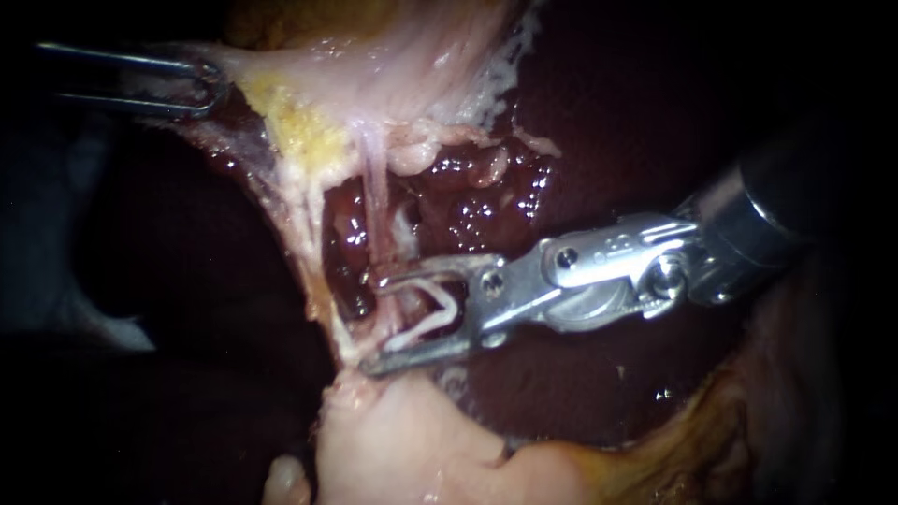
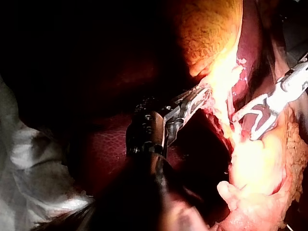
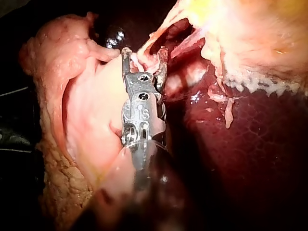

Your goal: Clipping first clip left tube

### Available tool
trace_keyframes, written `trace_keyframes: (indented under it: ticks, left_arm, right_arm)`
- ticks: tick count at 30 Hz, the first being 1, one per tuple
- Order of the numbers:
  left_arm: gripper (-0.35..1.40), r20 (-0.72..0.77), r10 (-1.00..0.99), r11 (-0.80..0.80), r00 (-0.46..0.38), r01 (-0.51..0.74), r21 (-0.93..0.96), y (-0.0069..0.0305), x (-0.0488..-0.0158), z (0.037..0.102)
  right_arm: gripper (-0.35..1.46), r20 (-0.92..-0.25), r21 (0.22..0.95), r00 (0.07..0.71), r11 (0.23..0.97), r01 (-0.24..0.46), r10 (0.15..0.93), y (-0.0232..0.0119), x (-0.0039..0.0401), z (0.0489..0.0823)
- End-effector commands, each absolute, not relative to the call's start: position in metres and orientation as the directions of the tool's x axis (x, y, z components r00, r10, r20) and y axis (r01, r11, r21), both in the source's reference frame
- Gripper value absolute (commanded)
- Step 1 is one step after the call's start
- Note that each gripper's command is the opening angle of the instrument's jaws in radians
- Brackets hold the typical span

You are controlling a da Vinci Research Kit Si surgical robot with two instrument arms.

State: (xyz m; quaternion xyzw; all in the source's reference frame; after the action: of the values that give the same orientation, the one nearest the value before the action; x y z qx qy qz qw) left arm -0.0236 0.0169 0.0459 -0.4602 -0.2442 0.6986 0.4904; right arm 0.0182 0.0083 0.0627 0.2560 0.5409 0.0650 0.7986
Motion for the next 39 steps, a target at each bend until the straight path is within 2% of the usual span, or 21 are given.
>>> trace_keyframes:
  ticks: [1,9,23,33,39]
  left_arm:
    - [-0.35,-0.403,0.910,-0.400,-0.095,-0.461,-0.792,0.0169,-0.0236,0.0459]
    - [-0.35,-0.407,0.908,-0.404,-0.098,-0.460,-0.791,0.0169,-0.0239,0.0458]
    - [-0.35,-0.407,0.908,-0.403,-0.097,-0.460,-0.791,0.0170,-0.0241,0.0458]
    - [-0.35,-0.406,0.909,-0.403,-0.096,-0.461,-0.791,0.0171,-0.0243,0.0458]
    - [-0.35,-0.406,0.909,-0.403,-0.096,-0.461,-0.791,0.0172,-0.0243,0.0459]
  right_arm:
    - [0.48,-0.829,0.482,0.408,0.859,0.173,0.382,0.0082,0.0183,0.0631]
    - [0.48,-0.836,0.472,0.403,0.863,0.182,0.372,0.0072,0.0208,0.0647]
    - [0.45,-0.861,0.482,0.342,0.820,0.310,0.377,0.0050,0.0251,0.0653]
    - [0.44,-0.854,0.500,0.331,0.808,0.311,0.402,0.0044,0.0275,0.0659]
    - [0.43,-0.834,0.539,0.322,0.785,0.304,0.448,0.0035,0.0279,0.0646]
